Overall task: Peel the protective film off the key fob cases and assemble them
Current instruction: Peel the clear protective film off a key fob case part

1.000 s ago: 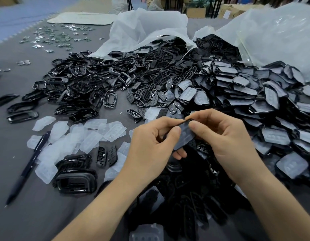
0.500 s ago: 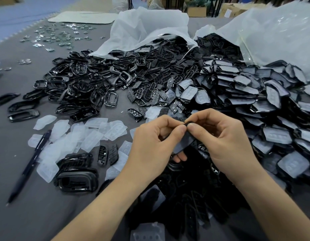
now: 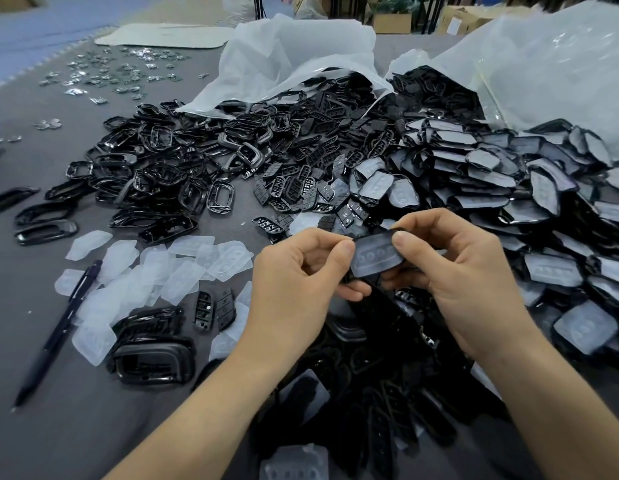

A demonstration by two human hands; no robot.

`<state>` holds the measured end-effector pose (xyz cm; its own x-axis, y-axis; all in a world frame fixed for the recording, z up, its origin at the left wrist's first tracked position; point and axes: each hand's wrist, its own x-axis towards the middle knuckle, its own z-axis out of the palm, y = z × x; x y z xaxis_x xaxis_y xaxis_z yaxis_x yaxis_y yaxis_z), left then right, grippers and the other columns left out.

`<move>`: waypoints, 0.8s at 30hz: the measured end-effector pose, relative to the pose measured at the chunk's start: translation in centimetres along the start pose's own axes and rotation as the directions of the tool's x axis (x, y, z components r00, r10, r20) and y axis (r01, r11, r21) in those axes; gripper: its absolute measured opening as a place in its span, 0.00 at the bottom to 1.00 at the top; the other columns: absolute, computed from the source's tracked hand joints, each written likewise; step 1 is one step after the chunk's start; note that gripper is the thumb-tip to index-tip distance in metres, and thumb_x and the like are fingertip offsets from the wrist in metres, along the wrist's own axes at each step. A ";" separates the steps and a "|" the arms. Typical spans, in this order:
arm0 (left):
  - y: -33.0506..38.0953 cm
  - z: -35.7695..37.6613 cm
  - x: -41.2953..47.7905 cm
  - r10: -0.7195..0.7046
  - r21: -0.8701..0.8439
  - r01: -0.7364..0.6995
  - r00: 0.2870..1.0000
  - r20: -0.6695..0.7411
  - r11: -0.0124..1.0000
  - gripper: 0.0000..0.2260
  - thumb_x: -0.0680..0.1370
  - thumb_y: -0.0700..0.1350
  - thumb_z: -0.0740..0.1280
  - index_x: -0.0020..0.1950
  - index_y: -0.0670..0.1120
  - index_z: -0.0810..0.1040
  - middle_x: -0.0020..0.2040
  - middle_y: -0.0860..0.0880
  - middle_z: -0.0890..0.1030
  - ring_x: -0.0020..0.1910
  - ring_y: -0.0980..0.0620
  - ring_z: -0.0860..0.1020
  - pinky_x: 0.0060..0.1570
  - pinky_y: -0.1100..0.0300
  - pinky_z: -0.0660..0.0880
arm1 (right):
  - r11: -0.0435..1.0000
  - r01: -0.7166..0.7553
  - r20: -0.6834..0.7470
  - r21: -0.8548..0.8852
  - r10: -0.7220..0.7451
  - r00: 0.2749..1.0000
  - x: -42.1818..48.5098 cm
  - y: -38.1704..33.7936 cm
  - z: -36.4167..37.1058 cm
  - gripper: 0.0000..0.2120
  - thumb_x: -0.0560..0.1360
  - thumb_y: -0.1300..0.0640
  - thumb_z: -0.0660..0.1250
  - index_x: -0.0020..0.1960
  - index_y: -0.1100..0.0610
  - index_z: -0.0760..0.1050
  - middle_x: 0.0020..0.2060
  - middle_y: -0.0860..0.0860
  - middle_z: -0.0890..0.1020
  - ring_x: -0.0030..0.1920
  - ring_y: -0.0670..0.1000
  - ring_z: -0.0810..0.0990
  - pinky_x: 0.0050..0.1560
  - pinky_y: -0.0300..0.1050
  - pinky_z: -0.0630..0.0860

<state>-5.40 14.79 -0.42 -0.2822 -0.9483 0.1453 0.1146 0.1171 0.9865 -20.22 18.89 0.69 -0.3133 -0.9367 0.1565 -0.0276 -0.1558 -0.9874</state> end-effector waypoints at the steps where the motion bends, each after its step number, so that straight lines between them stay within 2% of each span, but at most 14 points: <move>1: 0.0 0.0 0.0 -0.003 -0.001 0.003 1.000 -0.002 1.000 0.08 0.77 0.37 0.67 0.39 0.46 0.80 0.32 0.47 0.84 0.27 0.49 0.82 0.27 0.65 0.77 | 1.000 0.000 0.001 -0.003 0.000 1.000 0.0 0.0 0.0 0.06 0.76 0.64 0.67 0.42 0.56 0.78 0.33 0.50 0.81 0.30 0.50 0.81 0.32 0.42 0.79; 5: -0.1 -0.1 0.1 -0.015 -0.003 0.015 1.000 -0.003 1.000 0.08 0.78 0.37 0.66 0.40 0.46 0.79 0.31 0.47 0.83 0.27 0.50 0.82 0.28 0.65 0.77 | 0.992 -0.076 0.066 0.097 0.070 0.995 0.0 -0.1 -0.2 0.01 0.72 0.62 0.69 0.44 0.58 0.77 0.32 0.51 0.81 0.30 0.51 0.81 0.32 0.41 0.79; 7: -0.1 -0.1 0.1 -0.011 -0.007 0.011 1.000 -0.010 1.000 0.08 0.77 0.37 0.66 0.40 0.46 0.79 0.31 0.47 0.83 0.27 0.50 0.82 0.28 0.65 0.77 | 0.986 -0.115 0.123 0.119 0.100 0.987 0.1 -0.3 -0.4 0.07 0.70 0.62 0.70 0.47 0.59 0.76 0.31 0.50 0.81 0.30 0.51 0.82 0.33 0.40 0.79; 10: -0.1 -0.1 0.0 0.034 0.022 -0.034 0.999 0.004 0.999 0.08 0.78 0.37 0.66 0.44 0.49 0.80 0.31 0.48 0.83 0.28 0.50 0.83 0.29 0.65 0.78 | 0.993 -0.090 0.141 0.080 0.078 0.987 0.2 -0.3 -0.5 0.09 0.73 0.68 0.67 0.50 0.59 0.75 0.30 0.48 0.80 0.31 0.51 0.82 0.34 0.40 0.79; 12: -0.1 -0.2 0.0 0.086 0.065 -0.089 0.995 0.053 0.994 0.11 0.78 0.36 0.65 0.50 0.53 0.80 0.31 0.51 0.82 0.29 0.49 0.83 0.31 0.63 0.79 | 0.993 -0.092 0.120 0.080 0.082 0.989 0.2 -0.2 -0.5 0.10 0.73 0.70 0.67 0.50 0.59 0.74 0.29 0.48 0.79 0.31 0.51 0.82 0.34 0.40 0.79; 14: -0.1 -0.3 0.0 0.107 0.106 -0.120 0.987 0.118 0.987 0.13 0.78 0.36 0.66 0.52 0.55 0.80 0.33 0.50 0.82 0.31 0.50 0.83 0.33 0.62 0.79 | 0.991 -0.103 0.112 0.083 0.093 0.989 0.2 -0.1 -0.5 0.10 0.73 0.71 0.67 0.49 0.59 0.73 0.28 0.49 0.79 0.30 0.52 0.83 0.33 0.40 0.80; 16: -0.1 -0.3 0.1 0.085 0.127 -0.106 0.983 0.162 0.986 0.12 0.78 0.35 0.67 0.50 0.53 0.81 0.32 0.47 0.81 0.31 0.51 0.83 0.34 0.63 0.79 | 0.991 -0.108 0.118 0.078 0.098 0.988 0.2 -0.1 -0.6 0.10 0.73 0.71 0.67 0.49 0.59 0.73 0.29 0.50 0.79 0.30 0.53 0.83 0.33 0.40 0.80; 19: 0.0 -0.4 0.1 0.023 0.107 -0.048 0.974 0.226 0.993 0.13 0.77 0.33 0.66 0.49 0.51 0.80 0.29 0.51 0.80 0.30 0.53 0.83 0.33 0.65 0.78 | 0.991 -0.118 0.133 0.066 0.108 0.985 0.3 -0.2 -0.8 0.10 0.73 0.71 0.67 0.48 0.59 0.72 0.28 0.50 0.79 0.29 0.54 0.83 0.33 0.41 0.80; 24: 0.4 -0.7 0.3 -0.059 0.046 0.047 0.952 0.299 0.998 0.13 0.77 0.31 0.64 0.50 0.49 0.79 0.27 0.49 0.80 0.28 0.51 0.82 0.30 0.65 0.77 | 0.993 -0.120 0.172 0.009 0.117 0.978 0.4 -0.7 -1.1 0.10 0.73 0.72 0.67 0.49 0.61 0.72 0.28 0.50 0.78 0.30 0.56 0.83 0.33 0.41 0.80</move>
<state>-4.75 14.32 -0.03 -0.5606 -0.8217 0.1032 0.0572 0.0859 0.9947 -21.35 18.96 1.42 -0.1466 -0.9883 0.0418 0.0191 -0.0451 -0.9988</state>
